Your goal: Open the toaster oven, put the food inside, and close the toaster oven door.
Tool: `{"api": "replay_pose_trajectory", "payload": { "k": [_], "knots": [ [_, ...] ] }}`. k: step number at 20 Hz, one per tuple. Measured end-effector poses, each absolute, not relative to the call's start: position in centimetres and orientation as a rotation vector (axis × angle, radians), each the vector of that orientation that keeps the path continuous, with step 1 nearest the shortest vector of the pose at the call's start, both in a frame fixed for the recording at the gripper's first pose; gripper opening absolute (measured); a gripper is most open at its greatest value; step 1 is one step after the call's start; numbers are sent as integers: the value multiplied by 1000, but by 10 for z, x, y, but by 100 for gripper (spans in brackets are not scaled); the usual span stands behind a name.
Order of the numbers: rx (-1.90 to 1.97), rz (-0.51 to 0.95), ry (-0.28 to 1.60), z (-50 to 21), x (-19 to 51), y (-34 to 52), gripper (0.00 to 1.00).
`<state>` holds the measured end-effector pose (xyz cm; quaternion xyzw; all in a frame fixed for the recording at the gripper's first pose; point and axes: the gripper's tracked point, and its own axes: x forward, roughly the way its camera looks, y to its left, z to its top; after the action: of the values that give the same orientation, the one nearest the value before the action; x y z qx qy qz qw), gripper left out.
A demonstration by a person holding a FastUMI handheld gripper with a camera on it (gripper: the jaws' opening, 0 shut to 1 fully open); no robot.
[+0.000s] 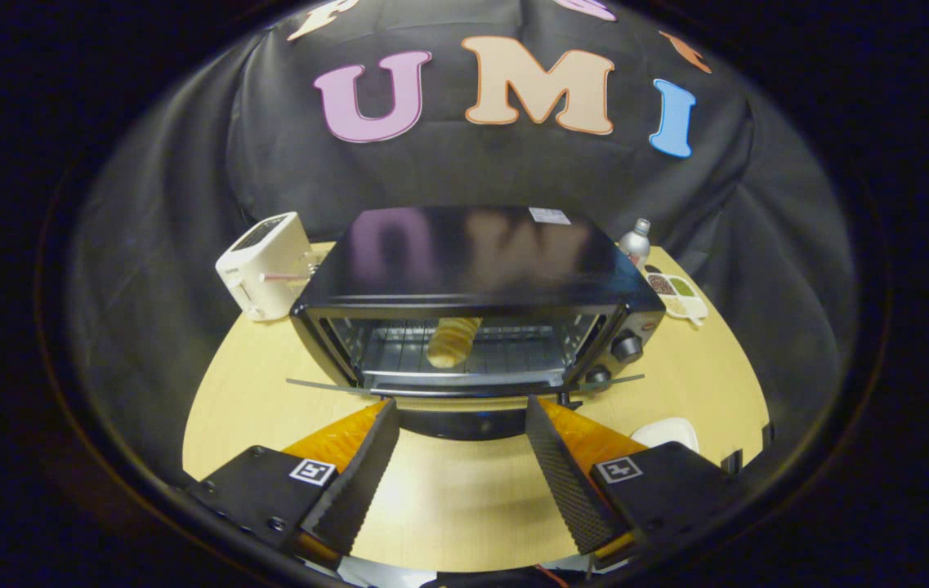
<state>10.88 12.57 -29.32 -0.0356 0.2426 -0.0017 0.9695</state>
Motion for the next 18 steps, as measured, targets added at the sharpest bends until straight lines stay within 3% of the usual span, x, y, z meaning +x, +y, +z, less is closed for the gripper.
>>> {"api": "replay_pose_trajectory", "payload": {
  "k": [12,18],
  "knots": [
    [-38,-35,454,-261,143,116,100],
    [-53,-90,345,-195,139,82,100]
  ]
}}
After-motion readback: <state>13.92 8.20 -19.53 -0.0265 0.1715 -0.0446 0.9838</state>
